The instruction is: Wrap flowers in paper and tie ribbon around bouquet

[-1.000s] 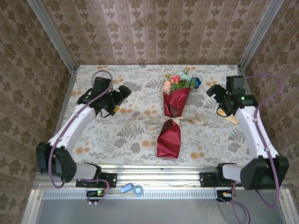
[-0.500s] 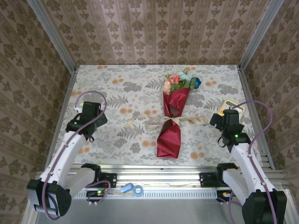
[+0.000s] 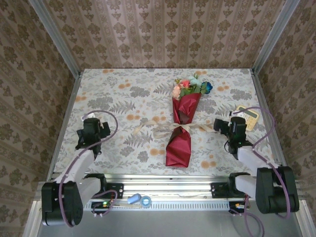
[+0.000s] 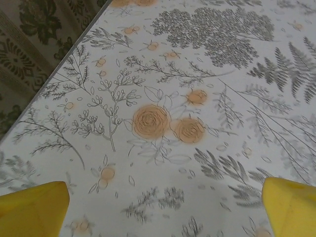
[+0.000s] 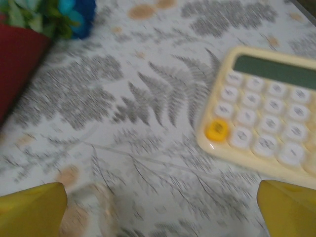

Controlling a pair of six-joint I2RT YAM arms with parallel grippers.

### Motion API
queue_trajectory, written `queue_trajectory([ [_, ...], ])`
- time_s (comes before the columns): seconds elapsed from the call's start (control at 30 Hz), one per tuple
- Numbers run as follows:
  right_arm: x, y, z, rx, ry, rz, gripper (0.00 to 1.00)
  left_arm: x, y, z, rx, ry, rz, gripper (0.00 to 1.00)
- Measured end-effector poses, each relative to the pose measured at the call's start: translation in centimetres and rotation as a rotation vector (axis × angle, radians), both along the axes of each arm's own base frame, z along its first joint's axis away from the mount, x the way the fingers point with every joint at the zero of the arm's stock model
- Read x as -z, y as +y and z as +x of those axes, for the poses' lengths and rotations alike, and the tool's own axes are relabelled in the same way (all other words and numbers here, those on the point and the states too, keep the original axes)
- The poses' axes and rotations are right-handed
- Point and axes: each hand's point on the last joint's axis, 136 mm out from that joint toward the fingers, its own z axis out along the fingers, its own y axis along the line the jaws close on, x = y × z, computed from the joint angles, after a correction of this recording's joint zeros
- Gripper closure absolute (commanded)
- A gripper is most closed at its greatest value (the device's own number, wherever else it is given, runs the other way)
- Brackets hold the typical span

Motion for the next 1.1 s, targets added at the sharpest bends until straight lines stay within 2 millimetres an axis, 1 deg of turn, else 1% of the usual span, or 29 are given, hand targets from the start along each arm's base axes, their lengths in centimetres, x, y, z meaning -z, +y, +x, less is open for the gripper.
queue_trajectory([
  [0.07, 0.0, 0.3, 0.9, -0.021, -0.024, 0.004, 0.00, 1.5, 0.6, 0.0, -0.006, 0.001, -0.021, 0.00],
  [0.1, 0.0, 0.6, 1.4, -0.037, -0.032, 0.005, 0.00, 1.9, 0.9, 0.3, -0.005, -0.003, -0.028, 0.00],
  [0.13, 0.0, 0.8, 1.9, -0.051, -0.039, 0.005, 0.00, 1.8, 1.1, 0.6, -0.004, -0.020, -0.035, 0.00],
  [0.2, 0.0, 1.2, 3.0, -0.086, -0.045, 0.003, 0.00, 1.1, 1.3, 1.8, 0.006, -0.075, -0.046, 0.00],
  [0.27, -0.6, 1.6, 4.3, -0.114, -0.073, -0.004, 0.00, 0.6, 1.3, 3.1, 0.025, -0.129, -0.052, 0.00],
  [0.33, -0.7, 1.7, 5.3, -0.128, -0.102, -0.009, 0.00, 0.5, 1.1, 4.2, 0.049, -0.160, -0.057, 0.00],
  [0.37, -0.4, 1.8, 5.6, -0.138, -0.106, -0.008, 0.00, 0.6, 0.9, 4.8, 0.065, -0.170, -0.059, 0.00],
  [0.43, 0.4, 2.0, 5.9, -0.155, -0.104, -0.005, 0.00, 0.8, 0.7, 5.7, 0.087, -0.193, -0.049, 0.00],
  [0.5, 1.0, 2.2, 5.8, -0.167, -0.104, 0.000, 0.00, 1.1, 0.3, 6.2, 0.110, -0.202, -0.036, 0.00],
  [0.6, 0.8, 2.3, 5.6, -0.177, -0.127, -0.001, 0.00, 0.4, -1.8, 7.3, 0.197, -0.281, 0.013, 0.00],
  [0.63, 0.7, 2.3, 5.7, -0.178, -0.134, -0.003, 0.00, 0.7, -2.6, 7.5, 0.228, -0.287, 0.024, 0.00],
  [0.67, 0.5, 2.4, 5.8, -0.181, -0.138, -0.008, 0.00, 1.5, -3.1, 7.4, 0.250, -0.264, 0.026, 0.00],
  [0.7, 0.5, 2.5, 5.9, -0.186, -0.137, -0.012, 0.00, 1.7, -3.3, 7.3, 0.258, -0.253, 0.025, 0.00],
  [0.77, 0.1, 2.8, 6.3, -0.190, -0.141, -0.029, 0.00, 1.3, -3.0, 8.0, 0.263, -0.255, 0.027, 0.00],
  [0.87, -0.4, 3.4, 6.7, -0.205, -0.153, -0.041, 0.00, -0.5, -2.9, 9.4, 0.269, -0.298, 0.034, 0.00],
  [0.9, -0.5, 3.5, 6.7, -0.209, -0.154, -0.044, 0.00, -0.7, -3.0, 9.6, 0.274, -0.306, 0.033, 0.00],
  [1.1, -0.4, 3.4, 6.7, -0.204, -0.149, -0.054, 0.00, -0.8, -3.2, 9.7, 0.291, -0.307, 0.032, 0.00],
])
